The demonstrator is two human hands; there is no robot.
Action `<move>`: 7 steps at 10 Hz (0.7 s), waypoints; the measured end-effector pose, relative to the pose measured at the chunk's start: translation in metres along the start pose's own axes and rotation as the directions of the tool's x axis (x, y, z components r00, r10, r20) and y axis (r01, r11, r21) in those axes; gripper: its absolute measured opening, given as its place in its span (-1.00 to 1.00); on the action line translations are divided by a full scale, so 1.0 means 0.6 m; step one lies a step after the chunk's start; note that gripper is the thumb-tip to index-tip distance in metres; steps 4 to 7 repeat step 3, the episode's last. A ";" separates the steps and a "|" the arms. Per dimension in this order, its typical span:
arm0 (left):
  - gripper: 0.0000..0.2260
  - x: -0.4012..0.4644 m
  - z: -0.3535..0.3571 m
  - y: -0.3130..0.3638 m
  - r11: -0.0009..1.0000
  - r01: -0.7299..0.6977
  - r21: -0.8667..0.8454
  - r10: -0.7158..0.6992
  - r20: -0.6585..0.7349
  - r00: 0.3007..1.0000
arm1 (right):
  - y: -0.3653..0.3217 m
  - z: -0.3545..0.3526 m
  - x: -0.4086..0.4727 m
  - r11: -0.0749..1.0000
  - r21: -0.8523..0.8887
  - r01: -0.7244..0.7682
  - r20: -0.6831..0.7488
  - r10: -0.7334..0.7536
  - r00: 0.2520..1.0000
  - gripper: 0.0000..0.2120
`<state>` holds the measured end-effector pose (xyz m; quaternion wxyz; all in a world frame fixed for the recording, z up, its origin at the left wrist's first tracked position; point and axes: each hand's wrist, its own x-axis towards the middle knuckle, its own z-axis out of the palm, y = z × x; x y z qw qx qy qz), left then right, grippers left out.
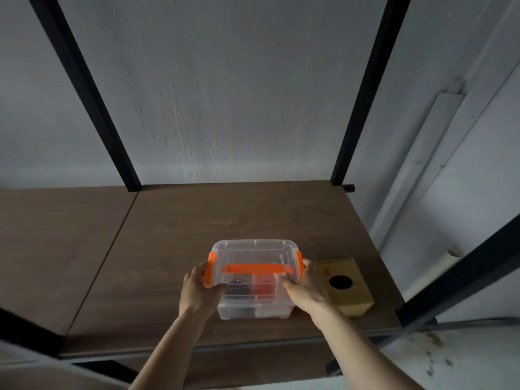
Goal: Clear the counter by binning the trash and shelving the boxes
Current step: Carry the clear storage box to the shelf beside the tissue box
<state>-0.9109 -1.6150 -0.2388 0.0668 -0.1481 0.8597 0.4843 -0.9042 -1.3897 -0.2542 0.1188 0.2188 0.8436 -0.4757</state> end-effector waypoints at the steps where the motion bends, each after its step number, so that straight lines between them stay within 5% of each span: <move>1: -0.69 -0.001 0.001 -0.009 0.997 0.003 0.072 -0.002 -0.014 1.000 | 0.009 -0.005 0.001 1.000 -0.010 0.029 0.042 -0.029 0.999 -0.38; 3: -0.44 -0.012 -0.013 -0.018 0.912 -0.089 0.401 0.081 0.038 0.996 | 0.007 -0.022 -0.016 0.915 -0.355 0.191 -0.026 -0.214 0.977 -0.40; 7: -0.44 -0.012 -0.013 -0.018 0.912 -0.089 0.401 0.081 0.038 0.996 | 0.007 -0.022 -0.016 0.915 -0.355 0.191 -0.026 -0.214 0.977 -0.40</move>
